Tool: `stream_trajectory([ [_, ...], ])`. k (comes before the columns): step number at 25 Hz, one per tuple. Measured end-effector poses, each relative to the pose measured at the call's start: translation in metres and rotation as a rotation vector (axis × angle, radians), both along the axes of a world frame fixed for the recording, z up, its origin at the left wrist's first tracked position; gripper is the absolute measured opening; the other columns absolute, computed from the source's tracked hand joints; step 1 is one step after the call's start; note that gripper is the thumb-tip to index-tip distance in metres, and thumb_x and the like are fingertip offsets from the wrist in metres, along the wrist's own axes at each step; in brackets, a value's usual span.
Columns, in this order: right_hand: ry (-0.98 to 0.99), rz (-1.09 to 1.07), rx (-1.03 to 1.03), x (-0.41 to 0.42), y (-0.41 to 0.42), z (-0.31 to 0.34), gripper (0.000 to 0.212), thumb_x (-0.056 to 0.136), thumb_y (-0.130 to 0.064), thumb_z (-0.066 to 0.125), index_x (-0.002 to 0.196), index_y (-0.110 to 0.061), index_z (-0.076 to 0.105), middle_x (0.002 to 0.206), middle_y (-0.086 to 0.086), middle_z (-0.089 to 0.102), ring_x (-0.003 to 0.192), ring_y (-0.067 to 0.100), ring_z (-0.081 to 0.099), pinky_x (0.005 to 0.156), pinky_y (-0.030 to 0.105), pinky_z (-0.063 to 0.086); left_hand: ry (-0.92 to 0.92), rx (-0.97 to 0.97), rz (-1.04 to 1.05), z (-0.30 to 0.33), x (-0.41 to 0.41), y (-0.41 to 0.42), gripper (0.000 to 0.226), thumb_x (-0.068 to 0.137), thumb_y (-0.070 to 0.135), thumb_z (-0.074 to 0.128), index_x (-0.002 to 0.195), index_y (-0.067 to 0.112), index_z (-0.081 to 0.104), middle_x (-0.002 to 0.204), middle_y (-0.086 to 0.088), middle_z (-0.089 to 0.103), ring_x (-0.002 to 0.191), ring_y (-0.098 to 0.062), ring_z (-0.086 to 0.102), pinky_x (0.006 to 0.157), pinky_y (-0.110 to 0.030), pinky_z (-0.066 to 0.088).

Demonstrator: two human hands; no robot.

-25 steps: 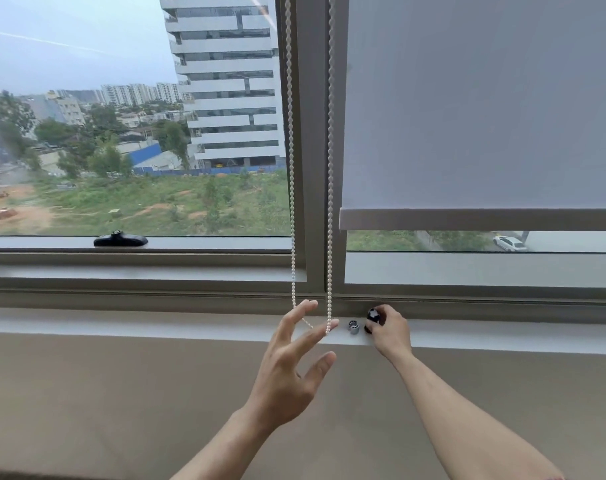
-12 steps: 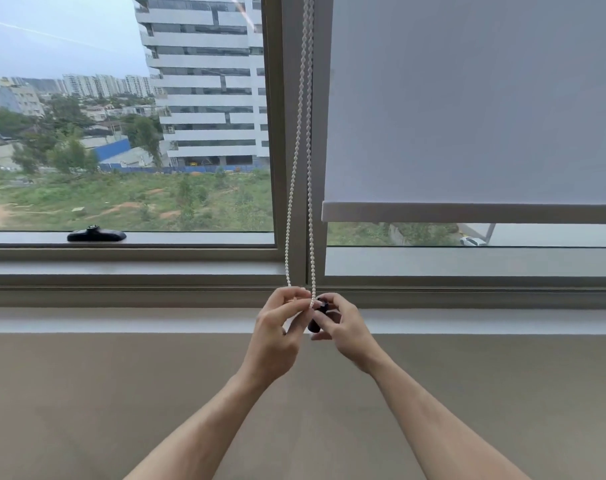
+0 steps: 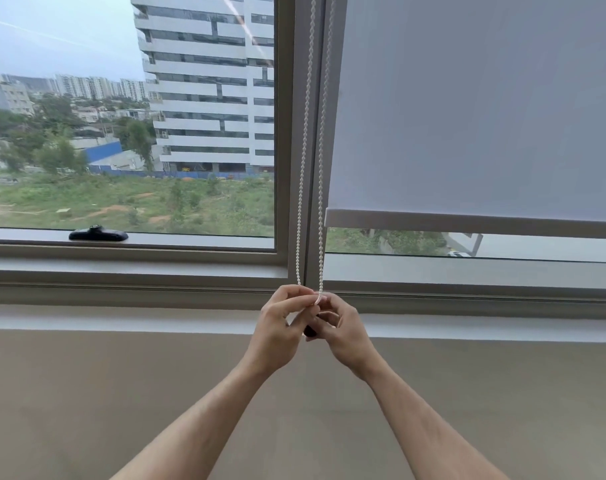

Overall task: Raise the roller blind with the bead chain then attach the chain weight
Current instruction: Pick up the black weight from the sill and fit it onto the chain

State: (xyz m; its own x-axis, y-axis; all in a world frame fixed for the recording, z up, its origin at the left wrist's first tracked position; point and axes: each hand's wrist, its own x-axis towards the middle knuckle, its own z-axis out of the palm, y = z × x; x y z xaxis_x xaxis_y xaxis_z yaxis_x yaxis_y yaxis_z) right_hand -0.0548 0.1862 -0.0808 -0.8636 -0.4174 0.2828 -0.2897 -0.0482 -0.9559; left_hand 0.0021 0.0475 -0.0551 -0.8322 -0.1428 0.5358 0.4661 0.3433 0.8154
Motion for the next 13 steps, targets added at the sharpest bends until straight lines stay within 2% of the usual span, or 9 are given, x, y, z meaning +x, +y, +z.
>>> stream_trajectory([
  [4,-0.006,-0.001,-0.091,0.003,-0.004,0.005,0.033,0.087,-0.016,0.076,0.112,-0.031,0.06,0.098,0.003,0.071,0.084,0.026,0.073,0.074,0.046,0.063,0.006,0.002,-0.024,0.002,0.004,-0.004,0.014,0.089,0.004,0.067,0.099,0.009,0.077,0.108,-0.003,0.063,0.098,0.001,0.062,0.071,-0.005,0.048],
  [6,0.002,-0.001,-0.113,0.006,-0.004,0.006,0.035,0.084,-0.02,0.079,0.111,-0.033,0.059,0.095,-0.001,0.072,0.082,0.024,0.074,0.072,0.044,0.063,-0.001,-0.016,-0.019,0.001,0.005,-0.007,0.015,0.09,0.005,0.067,0.101,0.007,0.077,0.109,-0.004,0.065,0.099,-0.001,0.063,0.073,-0.005,0.047],
  [10,0.054,0.004,-0.145,0.01,-0.006,0.008,0.035,0.081,-0.031,0.081,0.11,-0.025,0.062,0.099,0.005,0.073,0.085,0.028,0.072,0.075,0.05,0.062,0.027,-0.061,-0.011,0.002,0.01,-0.01,0.019,0.089,0.008,0.068,0.102,0.018,0.078,0.109,0.002,0.066,0.103,-0.005,0.062,0.082,-0.009,0.046],
  [13,0.07,-0.013,-0.175,0.011,-0.006,0.009,0.03,0.083,-0.022,0.079,0.11,-0.021,0.065,0.104,0.015,0.072,0.09,0.03,0.072,0.076,0.049,0.062,0.05,-0.129,-0.019,0.002,0.013,-0.012,0.028,0.091,0.01,0.066,0.107,0.032,0.075,0.114,0.01,0.064,0.11,-0.009,0.061,0.092,-0.017,0.047],
])
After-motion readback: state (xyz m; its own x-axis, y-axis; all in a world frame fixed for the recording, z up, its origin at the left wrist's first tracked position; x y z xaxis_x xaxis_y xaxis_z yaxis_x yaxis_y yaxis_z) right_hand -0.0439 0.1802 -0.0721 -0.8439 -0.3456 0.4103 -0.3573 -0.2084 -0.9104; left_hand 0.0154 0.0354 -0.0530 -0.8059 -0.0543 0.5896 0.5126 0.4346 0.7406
